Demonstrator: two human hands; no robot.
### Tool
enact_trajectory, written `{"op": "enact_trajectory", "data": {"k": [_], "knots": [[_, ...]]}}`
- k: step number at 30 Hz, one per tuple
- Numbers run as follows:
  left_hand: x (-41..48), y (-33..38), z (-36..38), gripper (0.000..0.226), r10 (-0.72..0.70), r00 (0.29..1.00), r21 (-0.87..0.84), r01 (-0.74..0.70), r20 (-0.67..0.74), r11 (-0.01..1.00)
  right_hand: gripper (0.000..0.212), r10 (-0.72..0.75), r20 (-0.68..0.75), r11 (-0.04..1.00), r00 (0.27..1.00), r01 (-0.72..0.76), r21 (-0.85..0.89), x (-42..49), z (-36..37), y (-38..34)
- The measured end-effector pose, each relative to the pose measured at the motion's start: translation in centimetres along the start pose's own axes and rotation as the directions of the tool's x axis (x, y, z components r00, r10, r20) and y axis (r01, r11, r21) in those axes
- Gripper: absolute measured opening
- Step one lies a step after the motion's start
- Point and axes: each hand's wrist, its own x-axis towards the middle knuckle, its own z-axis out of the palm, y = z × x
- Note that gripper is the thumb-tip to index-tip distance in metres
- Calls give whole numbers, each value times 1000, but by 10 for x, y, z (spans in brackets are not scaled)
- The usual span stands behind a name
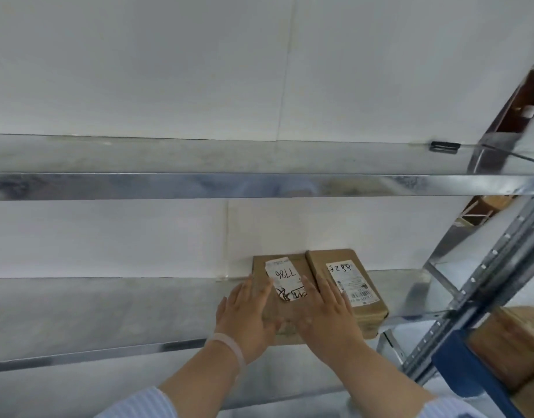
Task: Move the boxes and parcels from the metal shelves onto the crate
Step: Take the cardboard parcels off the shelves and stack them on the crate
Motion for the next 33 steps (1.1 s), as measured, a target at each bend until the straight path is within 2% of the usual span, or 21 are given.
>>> {"op": "enact_trajectory", "data": {"k": [6, 14, 17, 20, 25, 29, 33], "knots": [[28, 12, 12, 76, -70, 995, -17, 72, 73, 997, 73, 9, 51, 1000, 999, -10, 18, 13, 13, 16], [58, 9, 32, 69, -173, 961, 69, 162, 217, 984, 73, 3, 74, 1000, 997, -2, -20, 29, 16, 23], [53, -2, 38, 68, -197, 957, 31, 195, 214, 980, 71, -16, 93, 1000, 996, 14, 21, 31, 22, 17], [45, -17, 37, 66, -239, 944, -58, 258, 226, 964, 69, -45, 108, 998, 993, 40, 49, 35, 30, 4], [26, -50, 32, 64, -286, 934, -280, 339, 214, 898, 73, -26, 197, 990, 980, -2, 138, 41, 42, -20], [9, -73, 27, 60, -307, 930, -513, 367, 201, 776, 73, 19, 392, 937, 920, -153, 314, 47, 54, -40], [-15, -95, 18, 57, -352, 924, -625, 364, 149, 690, 74, -98, 439, 848, 893, -156, 506, 44, 67, -71]]}}
